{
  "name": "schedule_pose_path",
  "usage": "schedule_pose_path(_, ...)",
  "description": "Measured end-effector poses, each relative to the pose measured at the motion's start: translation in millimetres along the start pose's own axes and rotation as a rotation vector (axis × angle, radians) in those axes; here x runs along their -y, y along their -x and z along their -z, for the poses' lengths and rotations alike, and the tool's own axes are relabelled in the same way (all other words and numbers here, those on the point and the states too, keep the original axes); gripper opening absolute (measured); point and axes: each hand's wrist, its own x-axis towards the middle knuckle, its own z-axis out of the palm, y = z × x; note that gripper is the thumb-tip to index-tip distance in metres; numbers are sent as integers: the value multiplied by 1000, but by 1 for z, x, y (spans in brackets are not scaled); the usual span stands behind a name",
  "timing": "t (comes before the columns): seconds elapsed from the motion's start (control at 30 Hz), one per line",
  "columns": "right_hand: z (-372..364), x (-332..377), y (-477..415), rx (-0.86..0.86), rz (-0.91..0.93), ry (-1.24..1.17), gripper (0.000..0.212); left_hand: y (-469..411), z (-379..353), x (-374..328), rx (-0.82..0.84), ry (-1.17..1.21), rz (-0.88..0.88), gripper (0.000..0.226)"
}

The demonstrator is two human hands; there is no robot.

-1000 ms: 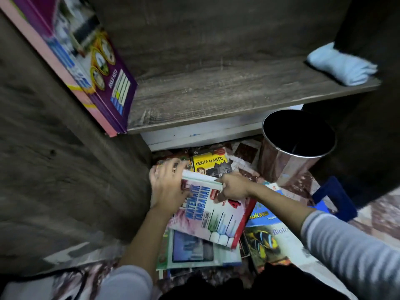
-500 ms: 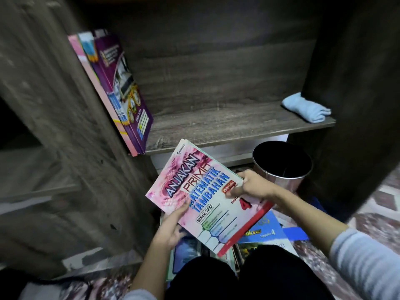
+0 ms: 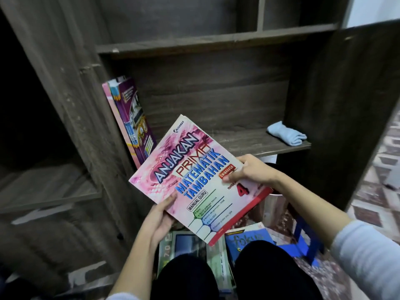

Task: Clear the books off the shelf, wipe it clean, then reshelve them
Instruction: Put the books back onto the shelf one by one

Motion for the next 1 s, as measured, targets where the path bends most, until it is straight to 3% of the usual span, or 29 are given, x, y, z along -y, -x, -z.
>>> schedule_pose_path(0.1, 10, 16, 5, -48, 44, -40, 17, 1, -22, -20, 102, 5, -55, 85)
schedule_pose_path(0.23, 25, 22, 5, -130, 77, -161, 27, 0, -54, -47, 206, 21, -116, 60)
schedule_pose_path(0.37, 28, 16, -6, -263, 88, -345, 22, -14, -71, -60, 217, -102, -93, 95)
schedule_pose_path(0.43, 25, 9, -12, -330, 78, -426, 18, -19, -79, -63, 203, -207, -95, 100)
schedule_pose_path(0.5, 24, 3, -19, -376, 51, -481, 18, -28, -83, -67, 165, -305, -124, 87)
schedule_pose_path(0.57, 24, -1, -26, -396, 13, -506, 22, -38, -85, -71, 113, -344, -135, 59)
schedule_pose_path(0.73, 25, -20, -48, -448, -116, -495, 21, -71, -85, -62, 8, -360, -29, 42)
schedule_pose_path(1.0, 45, -64, -87, -438, -303, -367, 23, -119, -69, -22, -67, -296, 200, 59)
